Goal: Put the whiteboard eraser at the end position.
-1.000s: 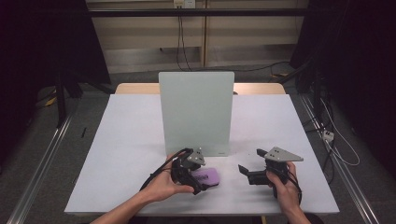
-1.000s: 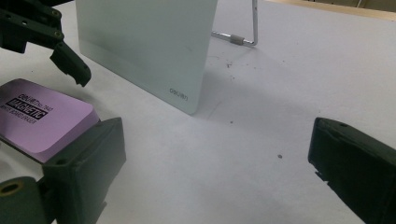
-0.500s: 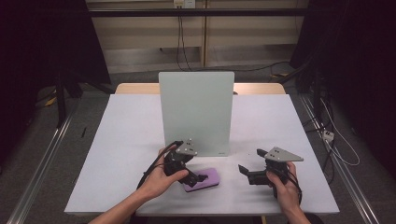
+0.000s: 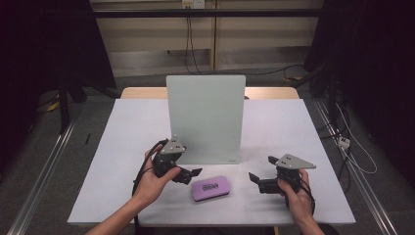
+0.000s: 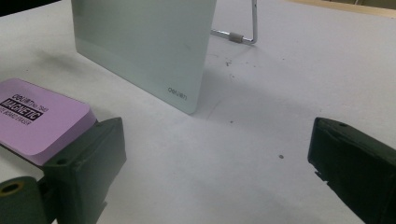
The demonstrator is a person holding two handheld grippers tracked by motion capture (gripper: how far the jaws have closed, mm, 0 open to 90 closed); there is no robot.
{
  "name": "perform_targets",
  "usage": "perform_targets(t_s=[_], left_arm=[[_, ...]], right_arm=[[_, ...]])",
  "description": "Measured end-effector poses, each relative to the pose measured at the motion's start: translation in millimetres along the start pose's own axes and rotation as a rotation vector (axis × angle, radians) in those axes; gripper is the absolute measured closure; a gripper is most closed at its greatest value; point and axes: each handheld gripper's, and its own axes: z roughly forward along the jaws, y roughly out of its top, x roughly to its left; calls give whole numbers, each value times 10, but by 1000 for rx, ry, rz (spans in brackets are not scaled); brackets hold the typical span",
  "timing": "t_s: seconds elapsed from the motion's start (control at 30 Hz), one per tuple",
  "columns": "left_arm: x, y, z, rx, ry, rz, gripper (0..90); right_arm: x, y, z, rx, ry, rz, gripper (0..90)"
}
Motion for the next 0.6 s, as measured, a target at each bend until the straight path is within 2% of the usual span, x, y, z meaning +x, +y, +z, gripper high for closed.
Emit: perform_targets(t_s=[0.1,0.2,0.4,0.47,0.6], left_arm=[[44,-37,-87,-23,25,-12,62],[89,-69,-174,-35,52,-2,62],[148,-154,-303,-46,100,-20,61],[172,-188,-350,-32,123,-30,62],[238,-242,-450,-55,163,-60,61]], right_arm=[[3,1,0,4,1,-2,43],[4,1,3,3,0,-4,43],[5,1,4,4,-4,-2,43],[6,2,4,4,-4,-2,43],[6,1,0,3,-5,-2,43]])
